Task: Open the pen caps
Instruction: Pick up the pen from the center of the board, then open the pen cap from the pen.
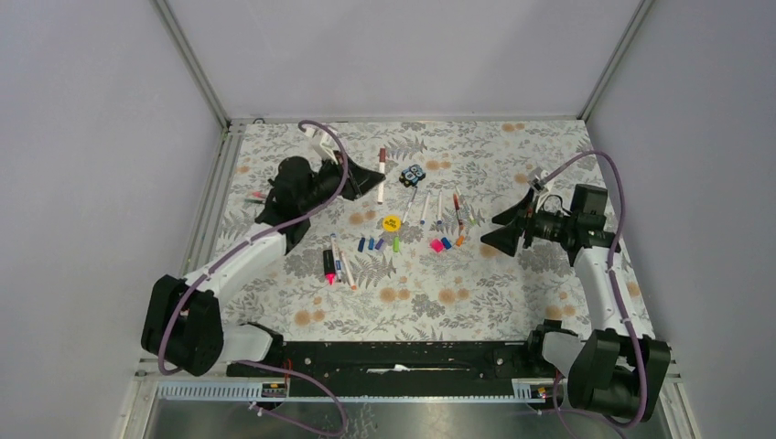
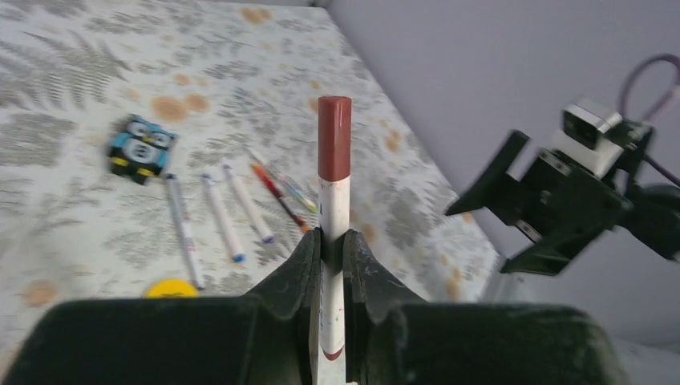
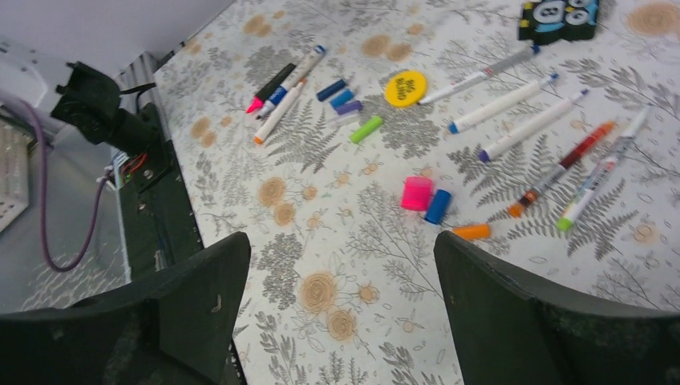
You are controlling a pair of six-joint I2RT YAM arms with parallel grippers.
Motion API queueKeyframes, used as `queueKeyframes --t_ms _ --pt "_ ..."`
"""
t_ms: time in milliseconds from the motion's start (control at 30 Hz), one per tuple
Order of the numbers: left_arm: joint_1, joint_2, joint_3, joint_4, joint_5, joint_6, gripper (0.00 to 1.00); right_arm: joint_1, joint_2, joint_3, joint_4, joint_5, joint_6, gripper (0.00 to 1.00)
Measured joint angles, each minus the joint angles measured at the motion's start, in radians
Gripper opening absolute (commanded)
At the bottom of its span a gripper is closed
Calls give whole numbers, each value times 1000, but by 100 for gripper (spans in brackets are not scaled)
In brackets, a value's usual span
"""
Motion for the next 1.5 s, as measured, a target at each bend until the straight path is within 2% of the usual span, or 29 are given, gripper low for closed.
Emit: queueKeyframes --t_ms 67,167,300,400,567,767,1067,1367,1500 --pt "-19 -49 -109 146 42 -77 0 0 -25 10 -42 -45 -26 91" --pt "-79 -71 -195 277 58 -155 0 0 -29 32 -129 -101 -66 91" --pt "-216 -71 -234 406 34 -225 0 12 -46 34 -155 -150 -11 91" --pt "-321 -60 -234 507 -15 -251 0 40 -81 -13 -11 -188 165 90" --pt "-441 44 -210 641 -115 -270 0 90 -95 -150 374 -238 555 90" --pt "-509 162 -198 679 -195 -284 0 124 -92 -155 531 -258 718 88" --pt "-562 201 -152 725 -260 -284 0 158 -79 -155 573 -243 772 78" --pt "-593 244 -139 746 -283 -280 0 185 -61 -155 597 -223 817 66" --pt "-599 248 -138 746 -288 -272 0 186 -61 -155 598 -221 826 55"
